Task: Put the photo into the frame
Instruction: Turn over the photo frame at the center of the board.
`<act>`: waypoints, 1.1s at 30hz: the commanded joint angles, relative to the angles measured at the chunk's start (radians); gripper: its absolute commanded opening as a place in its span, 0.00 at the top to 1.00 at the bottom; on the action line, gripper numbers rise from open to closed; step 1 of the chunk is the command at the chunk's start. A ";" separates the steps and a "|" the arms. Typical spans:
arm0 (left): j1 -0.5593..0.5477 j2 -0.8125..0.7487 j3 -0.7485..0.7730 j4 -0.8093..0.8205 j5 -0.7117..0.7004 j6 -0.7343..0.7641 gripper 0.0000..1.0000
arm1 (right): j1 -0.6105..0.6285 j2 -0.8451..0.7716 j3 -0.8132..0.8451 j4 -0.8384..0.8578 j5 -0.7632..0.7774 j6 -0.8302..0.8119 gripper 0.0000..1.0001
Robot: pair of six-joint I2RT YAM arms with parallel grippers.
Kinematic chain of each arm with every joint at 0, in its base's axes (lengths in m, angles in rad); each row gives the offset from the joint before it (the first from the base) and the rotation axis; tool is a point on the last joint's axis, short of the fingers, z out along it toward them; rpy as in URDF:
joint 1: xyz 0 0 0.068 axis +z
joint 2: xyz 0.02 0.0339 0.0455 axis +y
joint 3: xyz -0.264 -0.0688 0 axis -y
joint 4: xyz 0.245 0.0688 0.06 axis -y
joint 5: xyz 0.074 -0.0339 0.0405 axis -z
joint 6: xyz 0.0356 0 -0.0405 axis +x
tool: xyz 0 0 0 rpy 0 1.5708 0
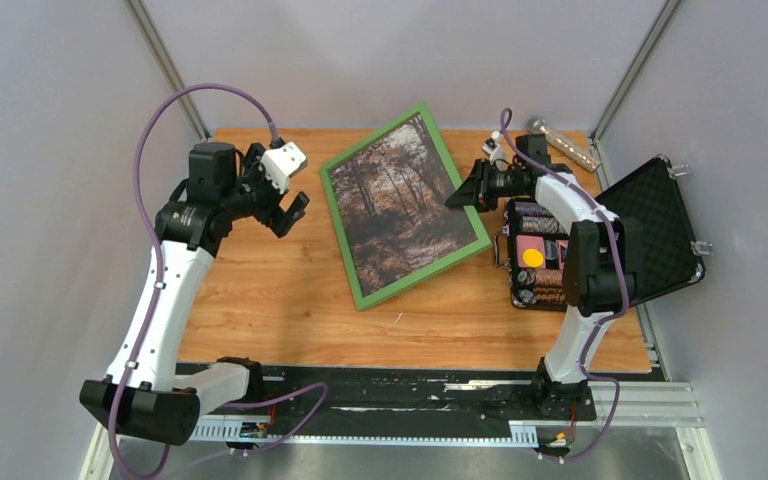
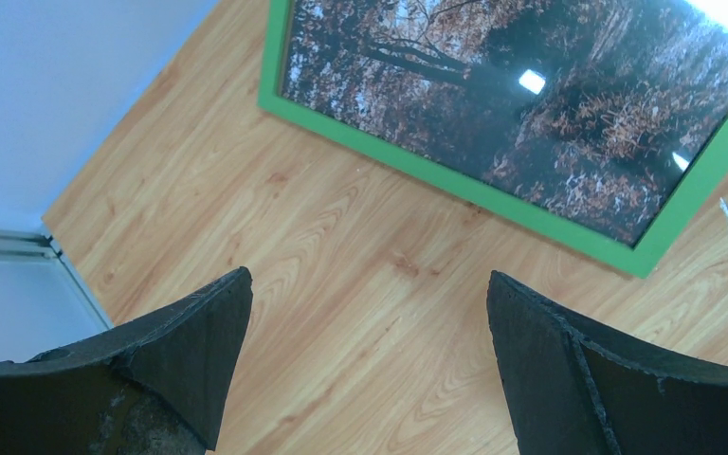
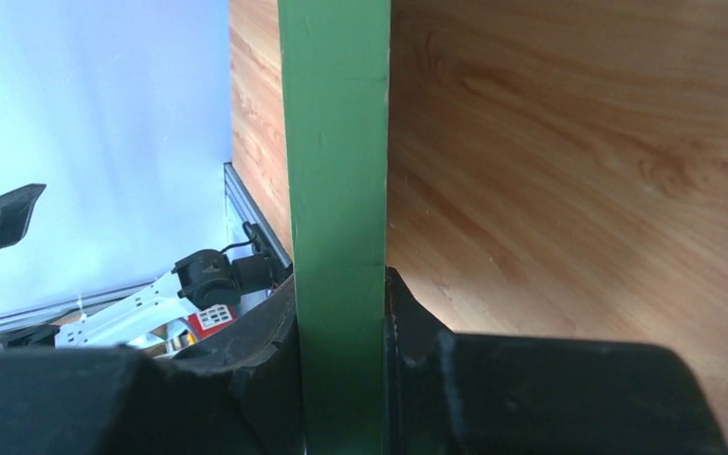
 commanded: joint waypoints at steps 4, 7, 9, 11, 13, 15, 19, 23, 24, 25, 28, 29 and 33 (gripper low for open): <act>0.005 0.013 -0.038 0.070 0.031 -0.026 0.00 | 0.011 -0.121 -0.328 0.462 -0.051 0.186 0.84; 0.005 0.020 -0.050 0.078 0.035 -0.027 0.00 | 0.012 -0.130 -0.440 0.592 -0.056 0.222 0.72; 0.005 0.023 -0.058 0.086 0.035 -0.029 0.00 | 0.017 -0.132 -0.493 0.651 -0.060 0.233 0.68; 0.006 0.026 -0.066 0.091 0.037 -0.032 0.00 | 0.023 -0.127 -0.522 0.672 -0.056 0.228 0.63; 0.006 0.030 -0.070 0.094 0.038 -0.034 0.00 | 0.032 -0.122 -0.543 0.687 -0.052 0.221 0.59; 0.005 0.035 -0.070 0.094 0.038 -0.036 0.00 | 0.043 -0.116 -0.560 0.689 -0.040 0.203 0.56; 0.005 0.042 -0.069 0.092 0.038 -0.036 0.00 | 0.055 -0.103 -0.592 0.665 -0.006 0.157 0.48; 0.005 0.045 -0.067 0.092 0.039 -0.036 0.00 | 0.057 -0.099 -0.598 0.611 0.037 0.094 0.35; 0.005 0.045 -0.067 0.091 0.039 -0.036 0.00 | 0.058 -0.099 -0.601 0.600 0.046 0.083 0.34; 0.005 0.046 -0.067 0.091 0.040 -0.035 0.00 | 0.057 -0.101 -0.603 0.591 0.055 0.072 0.33; 0.006 0.044 -0.066 0.085 0.041 -0.033 0.00 | 0.058 -0.113 -0.604 0.550 0.090 0.032 0.30; 0.006 0.042 -0.067 0.084 0.040 -0.032 0.00 | 0.057 -0.124 -0.604 0.527 0.105 0.020 0.29; 0.005 0.029 -0.076 0.085 0.031 -0.023 0.00 | 0.058 -0.156 -0.602 0.455 0.174 -0.041 0.23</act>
